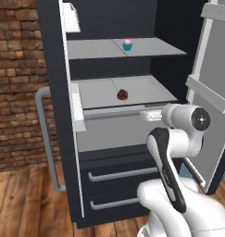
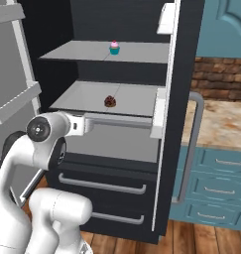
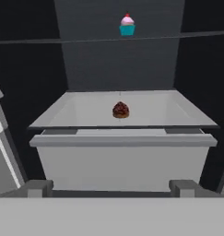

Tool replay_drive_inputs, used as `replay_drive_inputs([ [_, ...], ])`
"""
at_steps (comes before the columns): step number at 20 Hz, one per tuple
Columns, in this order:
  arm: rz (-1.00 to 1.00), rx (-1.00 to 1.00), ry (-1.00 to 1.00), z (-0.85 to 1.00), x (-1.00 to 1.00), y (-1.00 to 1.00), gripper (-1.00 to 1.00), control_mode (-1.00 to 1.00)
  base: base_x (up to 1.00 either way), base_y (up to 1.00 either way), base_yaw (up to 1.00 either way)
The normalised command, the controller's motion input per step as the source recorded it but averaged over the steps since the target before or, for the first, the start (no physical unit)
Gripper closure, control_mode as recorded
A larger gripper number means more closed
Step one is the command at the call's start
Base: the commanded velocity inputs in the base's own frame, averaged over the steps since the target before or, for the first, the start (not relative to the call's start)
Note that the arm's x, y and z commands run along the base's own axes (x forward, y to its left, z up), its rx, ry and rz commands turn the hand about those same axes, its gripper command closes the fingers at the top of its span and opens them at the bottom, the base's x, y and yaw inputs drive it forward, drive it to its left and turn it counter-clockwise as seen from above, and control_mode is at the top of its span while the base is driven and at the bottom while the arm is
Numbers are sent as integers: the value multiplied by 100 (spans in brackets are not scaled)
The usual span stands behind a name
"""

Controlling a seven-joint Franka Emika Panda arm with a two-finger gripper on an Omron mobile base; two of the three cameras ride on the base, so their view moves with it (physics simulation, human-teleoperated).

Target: Take the cupcake and cake from the fridge and place them on the empty tray on the dining counter.

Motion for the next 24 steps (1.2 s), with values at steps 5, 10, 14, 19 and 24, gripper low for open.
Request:
replay_drive_inputs([
  [5, 0, 0, 0, 0, 5, 0, -100, 100, 38, -15, 1],
  [10, 0, 0, 0, 0, 0, 0, -100, 100, 100, -38, 0],
  [14, 0, 0, 0, 0, 0, 0, -100, 100, 100, 2, 0],
  [19, 0, 0, 0, 0, 0, 0, -100, 100, 100, 17, 0],
  [24, 0, 0, 0, 0, 0, 0, -100, -100, 43, 8, 0],
])
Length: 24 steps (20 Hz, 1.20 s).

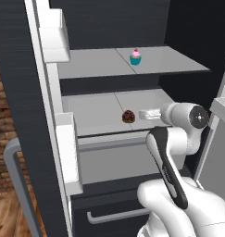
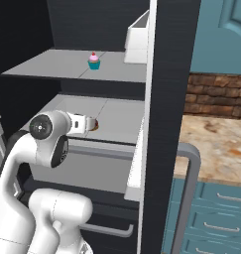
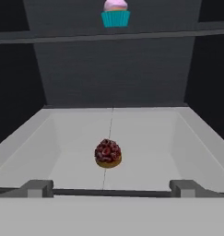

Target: Take the cupcake and cake from the fridge and place them on the empty tray on the dining counter.

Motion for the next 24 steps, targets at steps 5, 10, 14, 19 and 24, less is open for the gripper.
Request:
replay_drive_inputs([
  [5, 0, 0, 15, 24, 32, 0, -100, -100, 0, 0, 0],
  [10, -2, -2, 23, 21, 38, 2, -100, -100, 0, 0, 0],
  [14, 0, 0, -1, -7, 11, 2, -100, -100, 0, 0, 0],
  [19, 0, -2, 5, 55, 0, 0, -100, -100, 0, 0, 0],
  [24, 0, -4, 5, 70, 7, 0, -100, -100, 0, 0, 0],
])
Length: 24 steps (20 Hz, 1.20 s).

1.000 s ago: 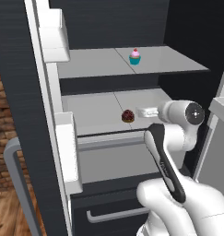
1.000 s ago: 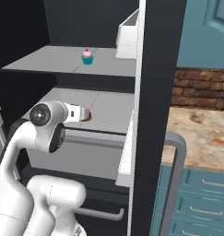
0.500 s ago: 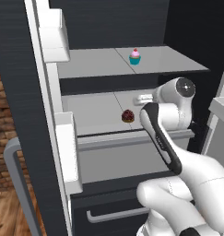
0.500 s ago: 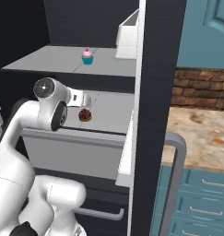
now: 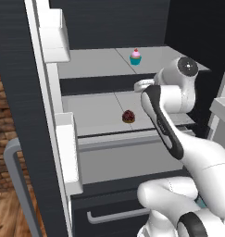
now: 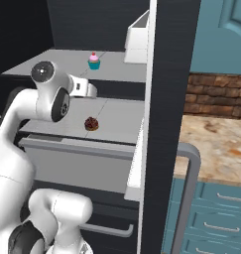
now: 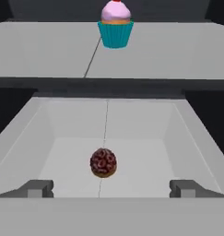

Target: Take the cupcake and cake from the fridge and place them on the empty tray on the dining counter.

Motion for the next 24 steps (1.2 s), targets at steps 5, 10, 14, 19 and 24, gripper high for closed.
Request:
replay_drive_inputs([
  [5, 0, -1, 13, 52, 27, 0, -100, -100, 0, 0, 0],
  [10, 0, 0, 14, 37, 29, 0, -100, -100, 0, 0, 0],
  [14, 0, 0, 0, 13, 22, 0, -100, -100, 0, 0, 0],
  [19, 0, 0, -1, 0, 43, 0, -100, -100, 0, 0, 0],
  [24, -1, 0, 0, 2, 48, -1, -100, -100, 0, 0, 0],
])
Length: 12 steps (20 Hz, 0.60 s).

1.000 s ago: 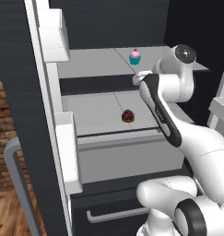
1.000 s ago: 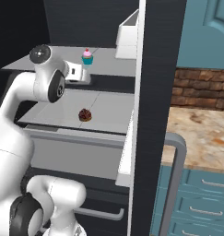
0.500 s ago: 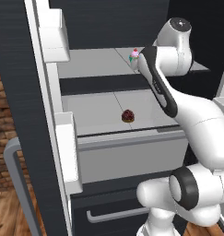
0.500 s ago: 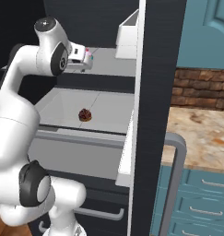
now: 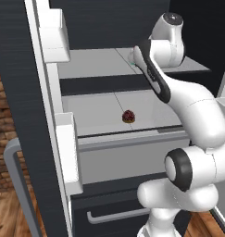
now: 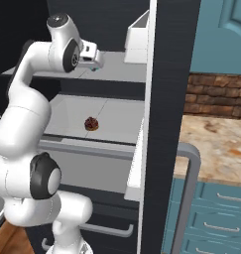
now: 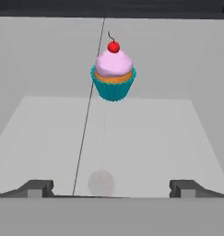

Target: Take the cupcake and cake from the fridge and place them on the empty tray on the dining counter.

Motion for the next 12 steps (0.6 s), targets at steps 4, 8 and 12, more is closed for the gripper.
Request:
replay_drive_inputs([
  [4, 0, 0, 0, 28, 34, 0, -100, -100, 0, 0, 0],
  [8, 0, 0, 0, 12, 36, 0, -100, -100, 0, 0, 0],
  [12, 0, 0, 4, -17, 48, 0, -100, -100, 0, 0, 0],
])
